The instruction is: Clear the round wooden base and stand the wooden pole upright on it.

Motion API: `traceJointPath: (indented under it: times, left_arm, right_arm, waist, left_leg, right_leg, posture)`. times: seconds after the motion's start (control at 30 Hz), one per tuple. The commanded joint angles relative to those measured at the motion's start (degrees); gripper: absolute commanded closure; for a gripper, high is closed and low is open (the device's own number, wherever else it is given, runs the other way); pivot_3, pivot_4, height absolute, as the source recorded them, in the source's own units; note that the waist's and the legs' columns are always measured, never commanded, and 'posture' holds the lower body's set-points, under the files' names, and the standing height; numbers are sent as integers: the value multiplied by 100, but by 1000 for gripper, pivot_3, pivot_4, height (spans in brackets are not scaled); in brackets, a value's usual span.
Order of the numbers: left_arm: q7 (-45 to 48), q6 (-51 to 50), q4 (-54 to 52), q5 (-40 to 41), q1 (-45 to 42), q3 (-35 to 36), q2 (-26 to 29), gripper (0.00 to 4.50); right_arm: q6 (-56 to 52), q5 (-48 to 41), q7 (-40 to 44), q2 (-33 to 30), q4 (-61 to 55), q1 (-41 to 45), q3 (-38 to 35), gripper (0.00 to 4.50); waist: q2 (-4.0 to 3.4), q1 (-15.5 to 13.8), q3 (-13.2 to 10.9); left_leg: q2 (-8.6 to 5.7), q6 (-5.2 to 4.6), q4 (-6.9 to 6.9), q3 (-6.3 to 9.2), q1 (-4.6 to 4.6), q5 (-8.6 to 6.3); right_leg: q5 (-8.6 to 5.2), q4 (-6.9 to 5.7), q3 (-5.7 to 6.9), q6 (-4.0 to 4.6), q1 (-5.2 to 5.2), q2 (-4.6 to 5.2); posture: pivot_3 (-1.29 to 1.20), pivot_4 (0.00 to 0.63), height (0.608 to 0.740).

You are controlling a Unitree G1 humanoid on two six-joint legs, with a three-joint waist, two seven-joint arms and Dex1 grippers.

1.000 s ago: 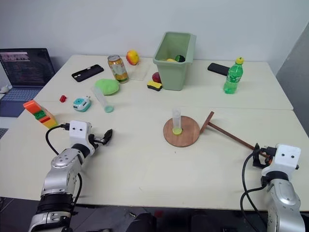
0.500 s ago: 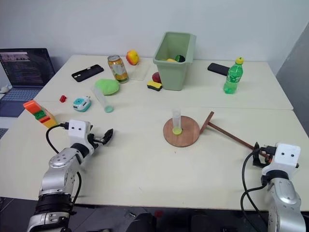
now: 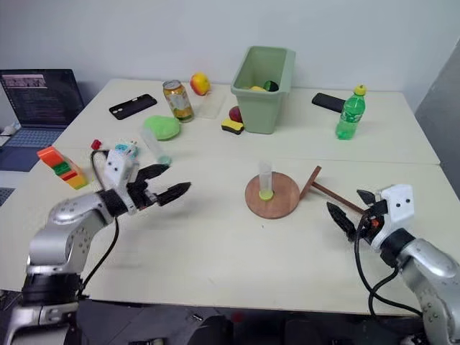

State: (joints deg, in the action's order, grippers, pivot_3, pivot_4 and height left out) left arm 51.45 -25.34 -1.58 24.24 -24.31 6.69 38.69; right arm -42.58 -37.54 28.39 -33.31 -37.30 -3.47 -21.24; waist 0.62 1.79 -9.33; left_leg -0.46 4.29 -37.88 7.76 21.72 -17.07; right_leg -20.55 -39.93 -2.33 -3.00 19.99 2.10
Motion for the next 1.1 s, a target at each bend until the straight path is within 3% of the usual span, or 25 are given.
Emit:
traceJointPath:
  times: [0.03,0.37,0.73,1.1]
  left_arm:
    - [627,19,-32,-42,-632,-568,33,33]
    - [1058,927,1350,-642,-1884,-1657,-1207,33]
    - [1151,1926,2998,-1107,-2621,-1726,-2045,33]
    - [1350,2129,3422,-1171,-2810,-1656,-2182,2159]
  right_arm:
    - [-97,-389,304,-246,-347,31,64,0]
    - [-137,-689,-86,-115,-1006,-179,329,0]
    - [-83,-1203,-805,-95,-1716,110,333,0]
    - [-84,-1321,-1200,-213,-1794,170,467,0]
  waist:
    - [1,-4,0]
    - [9,23,-6]
    - [17,11,-10]
    - [19,13,-11]
  left_leg:
    - [1,0,1,-1,0,0]
    - [-1,1,-5,-4,7,1]
    - [-2,3,-7,-3,9,2]
    - [-2,4,-7,-3,11,4]
  right_leg:
    - [0,2,1,0,0,0]
    - [0,3,-1,0,3,-3]
    - [0,2,-1,0,5,-5]
    - [0,1,-1,0,7,-4]
  posture:
    - [0,150,740]
    - [0,150,740]
    - [0,150,740]
    - [0,150,740]
